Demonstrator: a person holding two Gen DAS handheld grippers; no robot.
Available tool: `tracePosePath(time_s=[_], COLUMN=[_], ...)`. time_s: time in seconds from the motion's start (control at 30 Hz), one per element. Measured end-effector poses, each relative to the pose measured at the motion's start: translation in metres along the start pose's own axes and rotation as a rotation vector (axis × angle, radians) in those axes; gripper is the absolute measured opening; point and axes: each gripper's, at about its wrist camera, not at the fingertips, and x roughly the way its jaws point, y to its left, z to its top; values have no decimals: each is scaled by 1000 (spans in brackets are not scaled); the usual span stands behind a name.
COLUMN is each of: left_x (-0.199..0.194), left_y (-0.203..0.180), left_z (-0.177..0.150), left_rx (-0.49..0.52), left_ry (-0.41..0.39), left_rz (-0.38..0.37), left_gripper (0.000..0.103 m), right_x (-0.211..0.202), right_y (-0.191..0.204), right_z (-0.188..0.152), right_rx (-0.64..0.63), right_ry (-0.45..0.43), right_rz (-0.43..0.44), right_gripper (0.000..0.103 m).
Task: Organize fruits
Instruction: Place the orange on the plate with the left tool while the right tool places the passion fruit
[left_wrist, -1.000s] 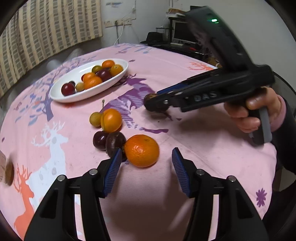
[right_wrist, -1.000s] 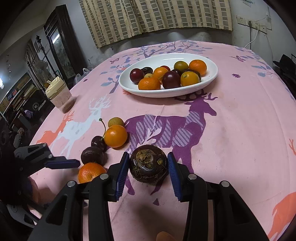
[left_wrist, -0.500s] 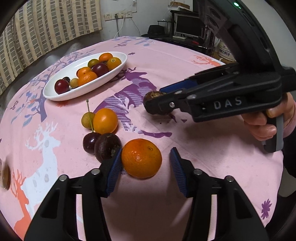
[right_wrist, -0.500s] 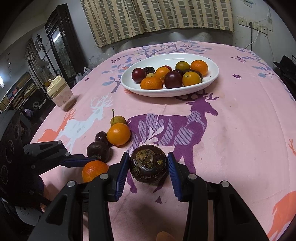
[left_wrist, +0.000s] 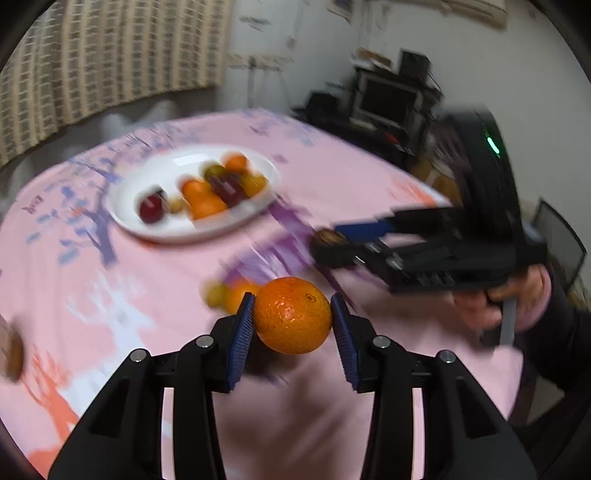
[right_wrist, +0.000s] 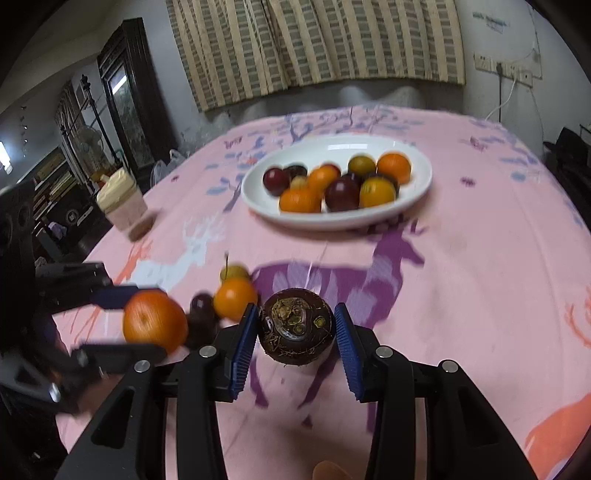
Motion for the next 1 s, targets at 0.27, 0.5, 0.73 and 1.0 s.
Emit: tracePosePath(time_s=[0.27, 0.5, 0.73, 1.0], left_x=[60, 107, 50, -6], left_y=[93, 132, 131, 128], left_z=[89, 112, 85, 0], left_rx=[-160, -234, -314, -474], left_ry=[-39, 1, -98, -132], left_rz=[150, 230, 294, 337], left_gripper=[41, 61, 97, 98], right_x=[52, 96, 60, 47], right_y=[-27, -41, -13, 17], right_z=[79, 106, 79, 22], right_rx=[26, 76, 9, 25], right_ry=[-83, -83, -100, 7], right_rz=[-78, -71, -41, 23], right_gripper=[43, 57, 69, 58])
